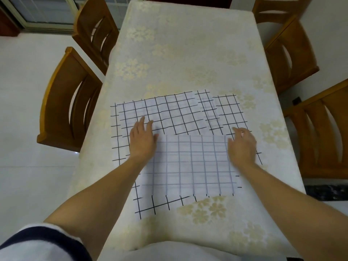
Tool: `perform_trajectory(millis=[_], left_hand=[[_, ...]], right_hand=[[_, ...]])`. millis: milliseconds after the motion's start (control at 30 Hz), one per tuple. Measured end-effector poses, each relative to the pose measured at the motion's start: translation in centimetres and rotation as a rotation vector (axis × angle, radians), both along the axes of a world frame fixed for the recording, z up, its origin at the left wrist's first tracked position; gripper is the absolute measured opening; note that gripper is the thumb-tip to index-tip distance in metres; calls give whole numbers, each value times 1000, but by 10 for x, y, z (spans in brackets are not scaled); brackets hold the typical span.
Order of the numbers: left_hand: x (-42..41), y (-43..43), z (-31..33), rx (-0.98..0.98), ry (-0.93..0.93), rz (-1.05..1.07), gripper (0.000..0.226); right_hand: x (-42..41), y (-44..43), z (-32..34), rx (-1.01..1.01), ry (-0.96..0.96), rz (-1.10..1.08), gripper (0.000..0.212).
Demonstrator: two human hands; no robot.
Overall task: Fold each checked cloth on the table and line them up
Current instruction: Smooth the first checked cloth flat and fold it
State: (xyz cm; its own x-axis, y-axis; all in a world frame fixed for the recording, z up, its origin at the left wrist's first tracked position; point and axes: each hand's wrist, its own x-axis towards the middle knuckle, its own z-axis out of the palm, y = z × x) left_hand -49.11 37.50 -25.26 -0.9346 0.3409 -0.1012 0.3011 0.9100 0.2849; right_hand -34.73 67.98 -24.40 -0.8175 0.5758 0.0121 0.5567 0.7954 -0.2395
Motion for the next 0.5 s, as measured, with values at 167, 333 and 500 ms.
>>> perform_trajectory(millis=[167,333,500], left_hand=[[57,47,-8,9,-1,-258,56],[79,54,-34,-107,-127,-296,67],[65,9,-45,-127,-102,-259,62]], right_hand=[[-11,-102,-18,-27,-71,346,55],[-2,-132,-44,-40,-252,387,62],[26,-80,-52,19,-324,370,69]])
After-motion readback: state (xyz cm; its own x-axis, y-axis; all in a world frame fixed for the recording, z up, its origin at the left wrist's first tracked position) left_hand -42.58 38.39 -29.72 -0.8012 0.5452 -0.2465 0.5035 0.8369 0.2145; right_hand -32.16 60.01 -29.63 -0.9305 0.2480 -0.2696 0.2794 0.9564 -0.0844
